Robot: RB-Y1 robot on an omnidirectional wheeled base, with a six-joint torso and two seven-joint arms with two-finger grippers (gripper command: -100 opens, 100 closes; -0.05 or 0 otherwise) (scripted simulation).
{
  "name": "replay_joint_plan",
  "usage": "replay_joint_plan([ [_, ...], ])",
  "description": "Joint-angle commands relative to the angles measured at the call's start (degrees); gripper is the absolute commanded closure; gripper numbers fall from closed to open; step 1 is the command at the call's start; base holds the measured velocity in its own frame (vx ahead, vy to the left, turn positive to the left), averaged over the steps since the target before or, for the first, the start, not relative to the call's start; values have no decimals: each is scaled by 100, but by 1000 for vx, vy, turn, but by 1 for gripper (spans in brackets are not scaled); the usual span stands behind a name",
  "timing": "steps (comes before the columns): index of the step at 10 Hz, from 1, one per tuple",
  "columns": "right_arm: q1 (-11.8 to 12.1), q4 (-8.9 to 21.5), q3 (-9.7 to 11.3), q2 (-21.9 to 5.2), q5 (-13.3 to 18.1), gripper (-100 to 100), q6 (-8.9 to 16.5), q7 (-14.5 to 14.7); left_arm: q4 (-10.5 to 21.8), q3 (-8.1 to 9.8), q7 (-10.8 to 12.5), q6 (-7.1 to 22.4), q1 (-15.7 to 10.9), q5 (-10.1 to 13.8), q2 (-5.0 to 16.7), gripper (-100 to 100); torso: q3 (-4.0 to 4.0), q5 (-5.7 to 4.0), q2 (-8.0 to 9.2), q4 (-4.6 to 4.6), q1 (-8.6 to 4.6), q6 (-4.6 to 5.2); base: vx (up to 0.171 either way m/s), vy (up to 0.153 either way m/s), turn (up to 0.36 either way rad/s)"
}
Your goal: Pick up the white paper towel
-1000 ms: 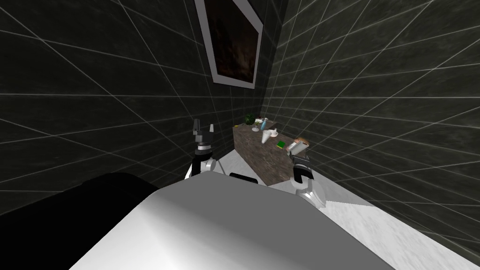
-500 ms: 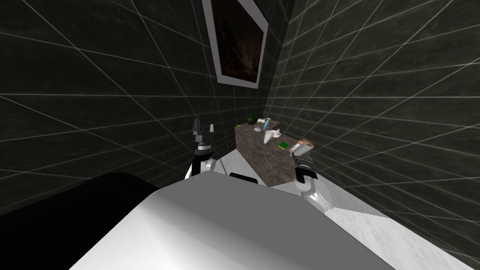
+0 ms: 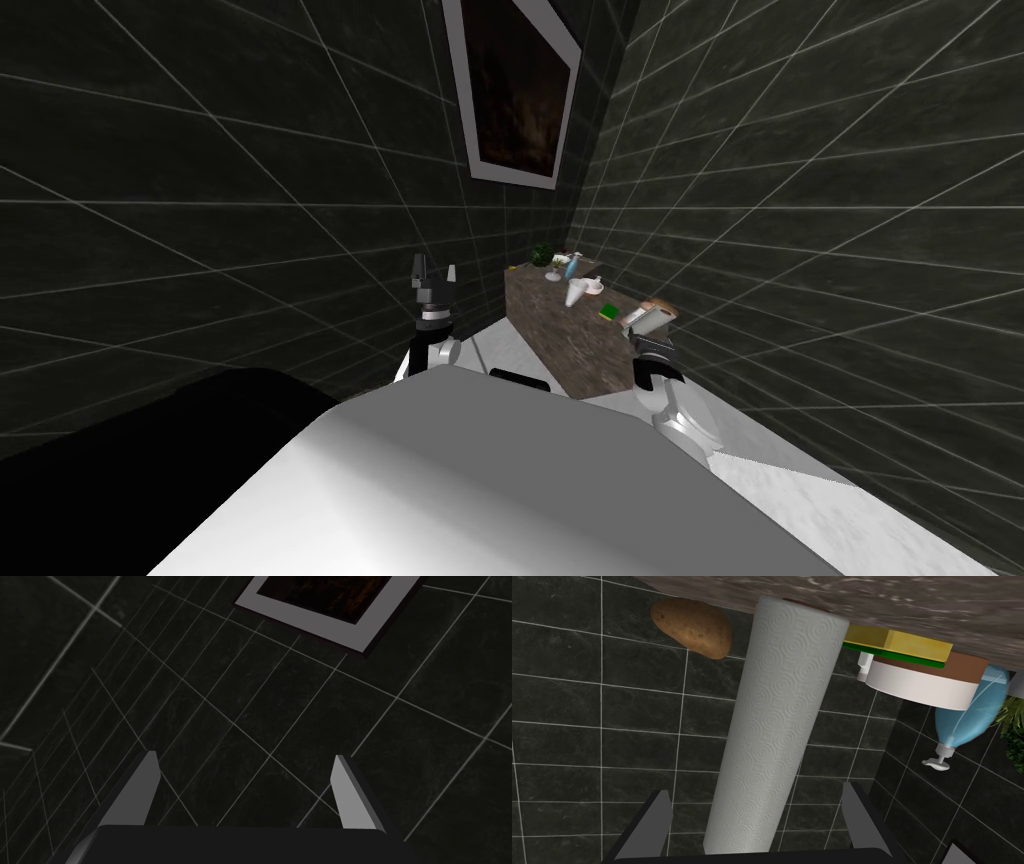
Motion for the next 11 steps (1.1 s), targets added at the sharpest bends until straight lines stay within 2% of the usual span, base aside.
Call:
replay_joint_plan([
  [1,-25,37,-26,-7,15,-100,92,-260,0,0,0,0,0,0,0,0,0,0,0,0,0,0,-6,0,-21],
  [2,168,39,278,-291,161,-100,372,-446,0,0,0,0,0,0,0,0,-3,0,-5,-1,2,-1,-28,2,234],
  [3,168,39,396,-432,161,-100,546,-631,0,-1,0,0,-1,0,0,0,0,0,1,0,2,-6,-30,-5,145],
  [4,168,39,396,-432,161,-100,675,-812,0,0,0,0,0,0,0,0,1,0,2,1,0,-2,-14,-4,-14],
  [5,168,39,396,-432,161,-100,675,-935,0,0,0,0,0,0,0,0,-1,0,-2,-1,1,0,-4,1,-23],
  [6,361,40,709,-734,306,-100,960,-1123,0,0,0,0,0,0,0,0,-3,0,-6,-1,2,-1,-29,7,307],
  [7,361,40,818,-857,306,-100,1130,-1279,0,-1,0,0,-1,0,0,0,0,0,0,0,3,-7,-34,-5,107],
  [8,361,40,818,-857,306,-100,1258,-1455,0,0,0,0,0,0,0,0,1,0,2,0,0,0,-17,-3,-61],
  [9,361,40,818,-857,306,-100,1258,-1610,0,0,0,0,0,0,0,0,-1,0,-1,0,1,1,-4,1,-22],
  [10,554,42,1085,-1129,452,-100,1505,-1785,0,0,0,0,0,0,0,0,-3,0,-6,-1,2,0,-30,2,238],
  [11,554,42,1240,-1281,452,-100,1668,-1926,0,-1,0,0,-1,0,0,0,0,0,0,0,2,-5,-35,-4,149],
])
